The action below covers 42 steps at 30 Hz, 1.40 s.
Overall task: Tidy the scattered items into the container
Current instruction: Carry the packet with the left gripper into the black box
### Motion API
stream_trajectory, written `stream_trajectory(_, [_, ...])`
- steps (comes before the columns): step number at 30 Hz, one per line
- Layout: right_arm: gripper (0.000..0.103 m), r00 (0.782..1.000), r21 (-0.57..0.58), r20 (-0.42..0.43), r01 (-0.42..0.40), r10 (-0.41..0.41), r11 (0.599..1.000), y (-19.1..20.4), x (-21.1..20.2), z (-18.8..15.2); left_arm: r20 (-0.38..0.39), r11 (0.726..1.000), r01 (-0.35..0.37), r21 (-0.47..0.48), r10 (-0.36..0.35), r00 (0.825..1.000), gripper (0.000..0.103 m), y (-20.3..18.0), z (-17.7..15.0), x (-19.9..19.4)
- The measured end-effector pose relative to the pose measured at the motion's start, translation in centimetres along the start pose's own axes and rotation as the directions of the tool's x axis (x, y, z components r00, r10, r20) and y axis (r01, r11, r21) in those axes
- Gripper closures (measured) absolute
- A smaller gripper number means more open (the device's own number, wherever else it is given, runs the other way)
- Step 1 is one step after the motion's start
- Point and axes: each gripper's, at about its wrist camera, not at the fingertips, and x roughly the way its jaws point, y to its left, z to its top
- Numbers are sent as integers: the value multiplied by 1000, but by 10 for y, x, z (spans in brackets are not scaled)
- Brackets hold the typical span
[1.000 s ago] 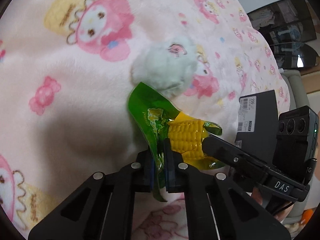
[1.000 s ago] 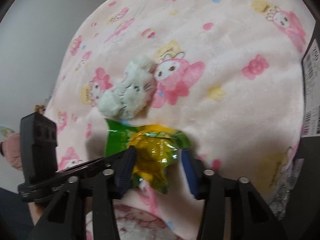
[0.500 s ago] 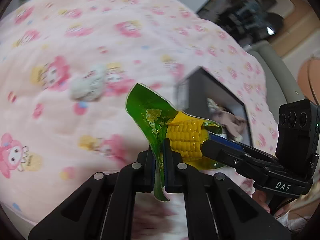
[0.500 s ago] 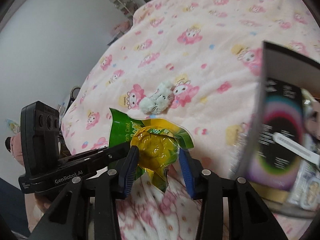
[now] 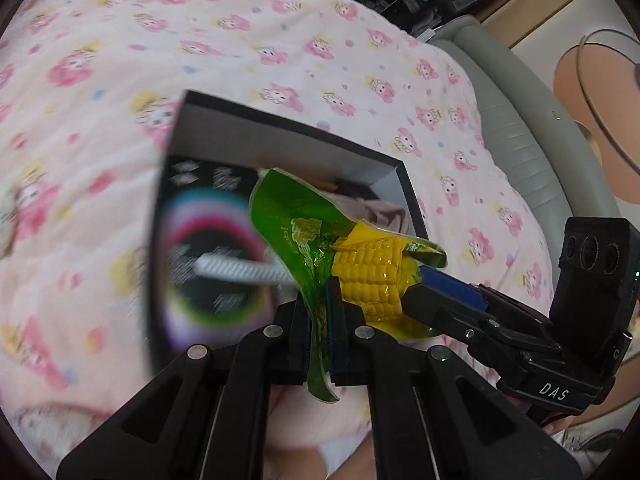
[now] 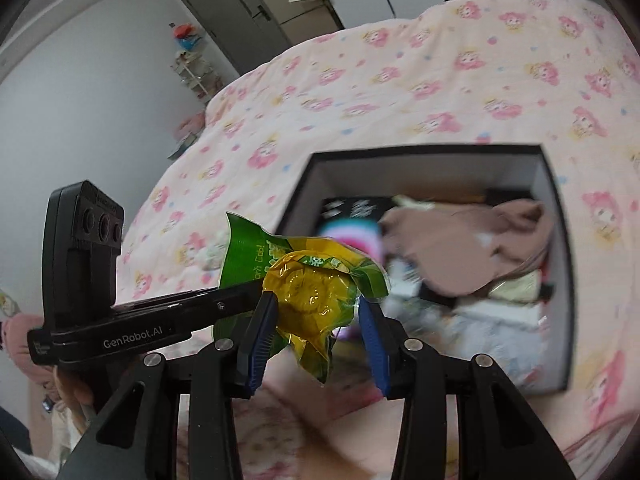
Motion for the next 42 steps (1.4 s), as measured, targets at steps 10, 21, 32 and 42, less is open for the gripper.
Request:
stream_trajectory(10, [65, 996, 126, -94, 9, 3, 992, -99, 52, 28, -79, 995, -66, -73, 60, 995, 91, 1, 38, 86])
stream_trajectory(21, [65, 997, 114, 49, 51, -57, 992, -107, 6, 29, 66, 982, -190, 20, 188, 980, 88, -28, 6, 43])
stream_trajectory(32, [68, 995, 95, 5, 95, -96, 991, -106, 17, 21, -37, 980, -117, 160, 124, 992, 88, -43, 25, 88])
stream_trajectory(42, [68, 990, 63, -45, 138, -136, 988, -94, 50, 60, -18, 986, -72, 152, 76, 997, 90, -25, 45, 91])
